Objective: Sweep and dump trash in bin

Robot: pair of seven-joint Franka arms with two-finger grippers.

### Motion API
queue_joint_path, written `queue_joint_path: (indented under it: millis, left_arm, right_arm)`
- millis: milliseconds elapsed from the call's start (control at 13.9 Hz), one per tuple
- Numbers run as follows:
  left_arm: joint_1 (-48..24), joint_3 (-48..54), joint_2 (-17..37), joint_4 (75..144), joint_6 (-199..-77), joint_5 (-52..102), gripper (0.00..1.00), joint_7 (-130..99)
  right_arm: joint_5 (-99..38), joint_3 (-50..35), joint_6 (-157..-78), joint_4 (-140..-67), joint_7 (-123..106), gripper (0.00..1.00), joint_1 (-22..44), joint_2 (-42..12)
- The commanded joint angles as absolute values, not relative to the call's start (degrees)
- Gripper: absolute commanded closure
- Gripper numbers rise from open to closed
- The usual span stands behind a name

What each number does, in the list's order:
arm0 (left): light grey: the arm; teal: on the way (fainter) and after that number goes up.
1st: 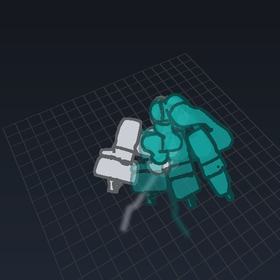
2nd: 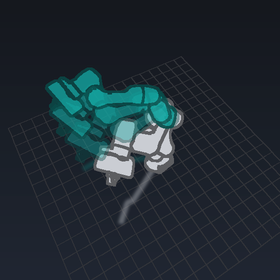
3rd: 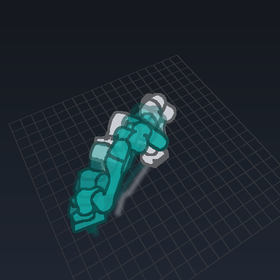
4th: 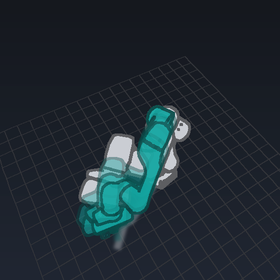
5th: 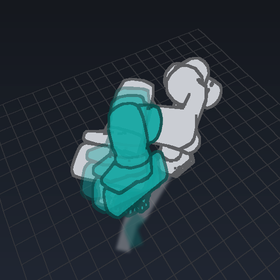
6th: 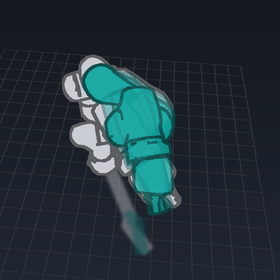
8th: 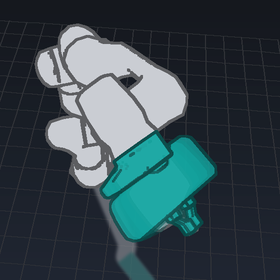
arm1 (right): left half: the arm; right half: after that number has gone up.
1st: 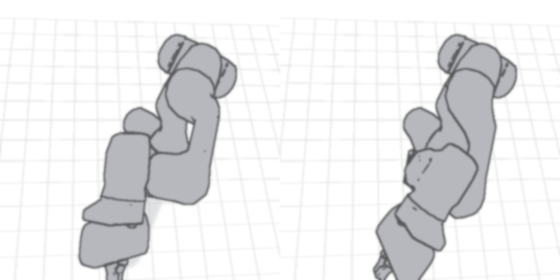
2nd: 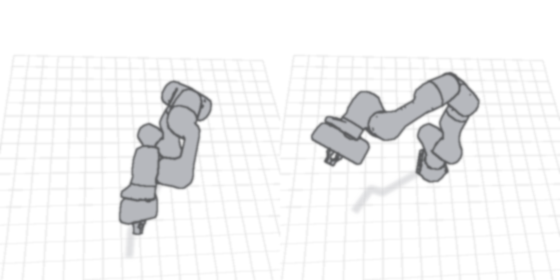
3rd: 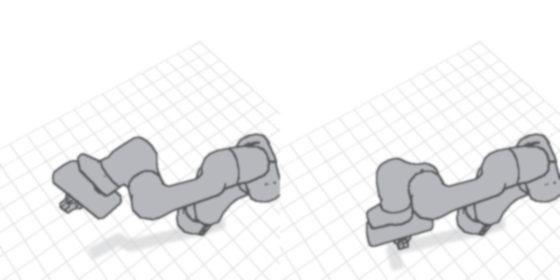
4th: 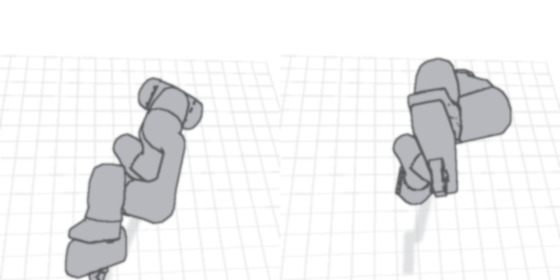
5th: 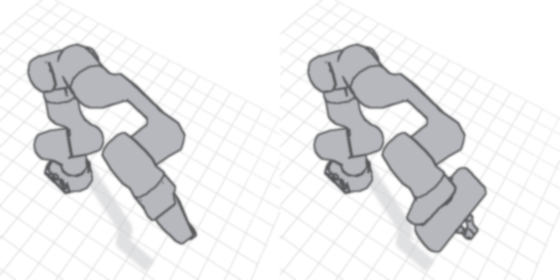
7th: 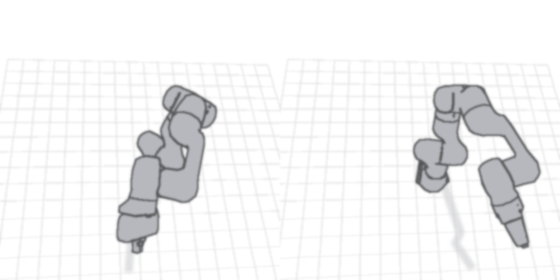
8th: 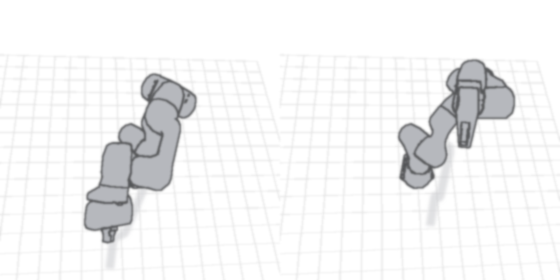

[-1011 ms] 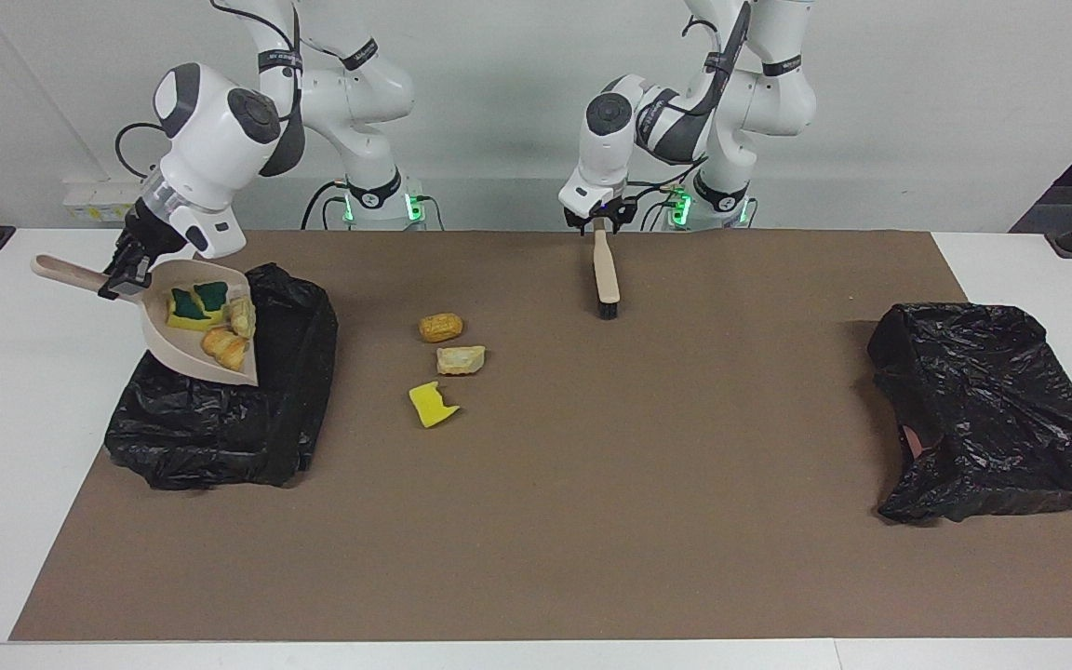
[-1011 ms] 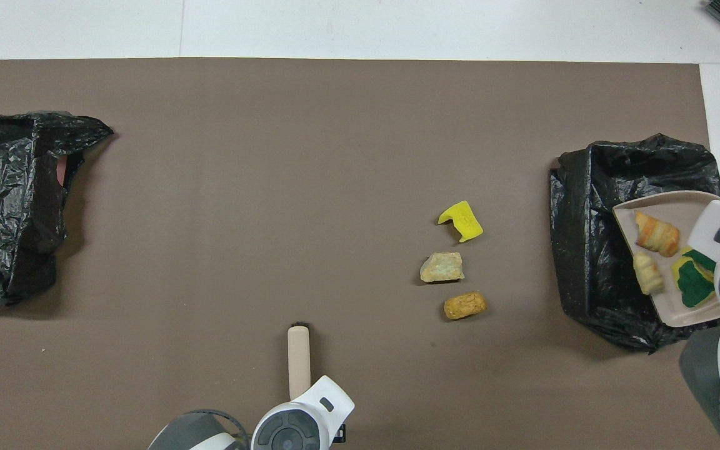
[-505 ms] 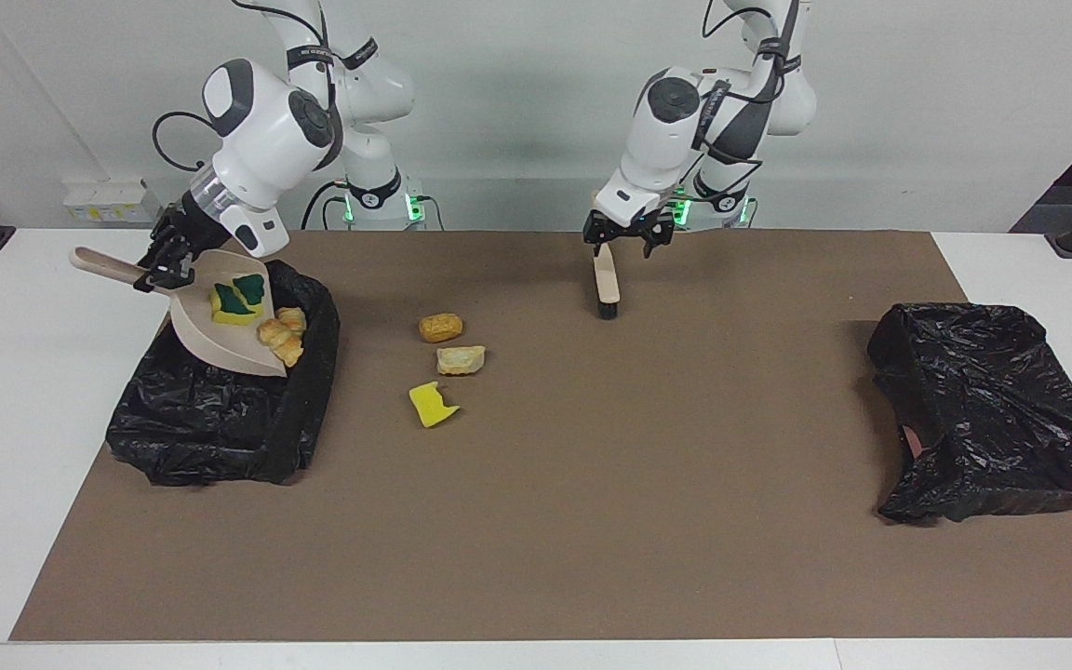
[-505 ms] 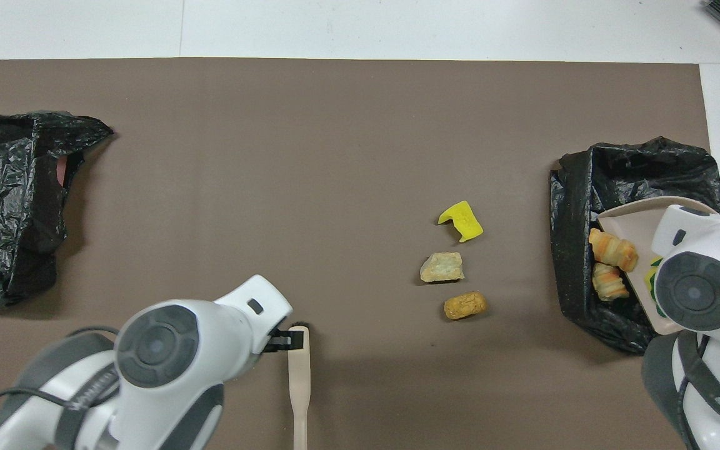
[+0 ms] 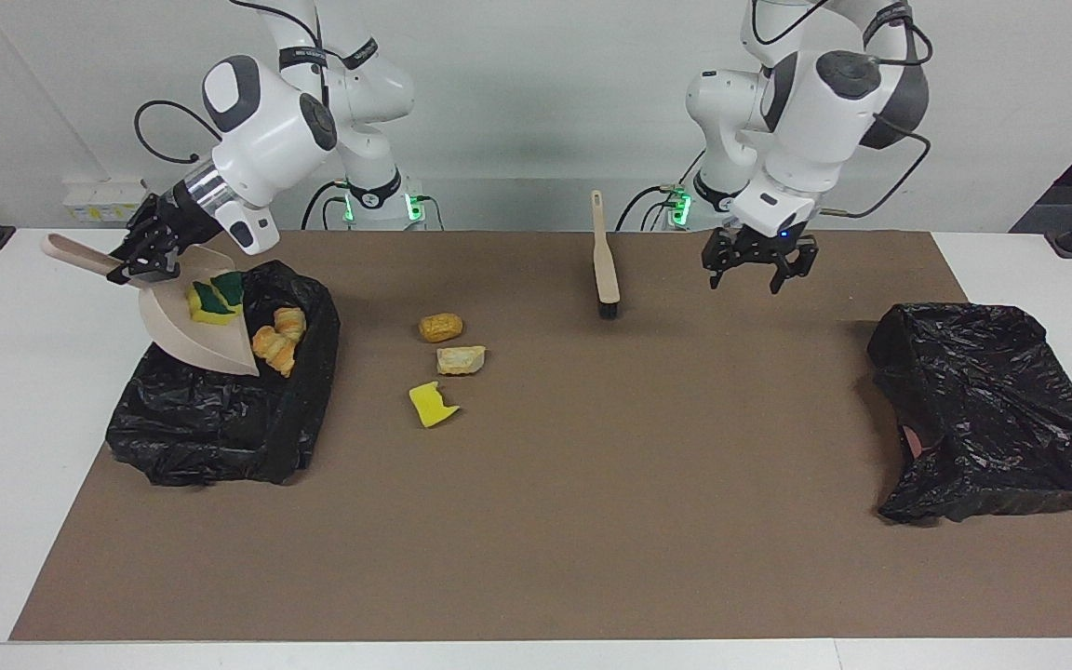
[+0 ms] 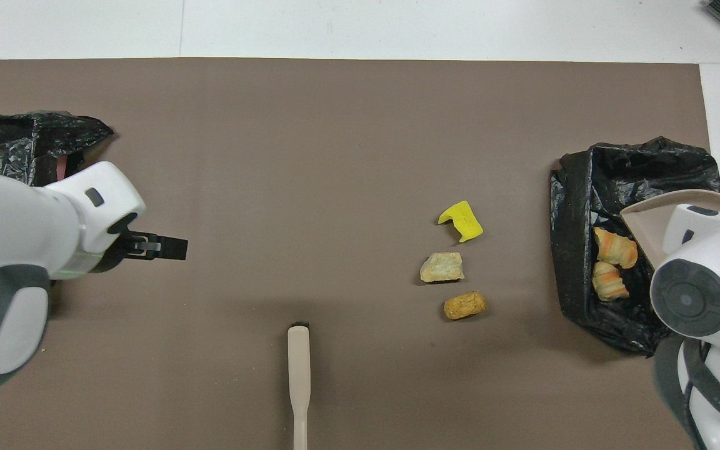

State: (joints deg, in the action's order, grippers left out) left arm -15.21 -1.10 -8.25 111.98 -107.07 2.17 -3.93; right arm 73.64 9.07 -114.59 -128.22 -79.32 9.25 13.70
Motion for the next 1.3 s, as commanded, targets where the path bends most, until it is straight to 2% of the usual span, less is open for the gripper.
queue_joint_path:
  millis: [0, 289, 505, 722, 866, 1083, 1227]
  left_arm:
    - [-12.32, -2.11, -4.83, 100.31, -99.33, 0.62, 0.00, 0.42]
    - [-10.03, -2.37, -3.70, 92.21, -92.83, 0.18, 0.00, 4.65]
    - [-8.88, -2.37, -0.19, 84.84, -86.94, -1.76, 0.00, 7.46]
    - [-8.79, -2.37, 1.14, 82.97, -85.52, -1.41, 0.00, 7.65]
    - [-7.56, -2.11, 0.36, 83.32, -85.95, -1.14, 0.00, 7.73]
    - [-5.64, -0.97, -0.61, 84.72, -85.70, -0.79, 0.00, 7.73]
    - [-4.23, 0.26, -1.23, 85.52, -85.61, -0.70, 0.00, 7.56]
  right_arm:
    - [78.21, 6.61, -112.86, -128.76, -81.03, 1.00, 9.49, 15.29]
    - [78.49, 5.01, -112.14, -130.07, -80.25, 1.00, 9.41, 15.82]
    - [79.88, 5.27, -115.12, -135.08, -77.53, 1.00, 8.18, 19.59]
    - [80.43, 4.92, -111.72, -133.77, -75.77, 1.00, 8.53, 18.98]
    - [72.99, 4.75, -110.14, -130.98, -76.20, 1.00, 8.53, 19.34]
    - [54.65, 3.61, -102.94, -123.69, -75.33, 1.00, 9.05, 18.81]
    - [45.30, 1.16, -97.16, -118.24, -70.18, 1.00, 9.14, 16.63]
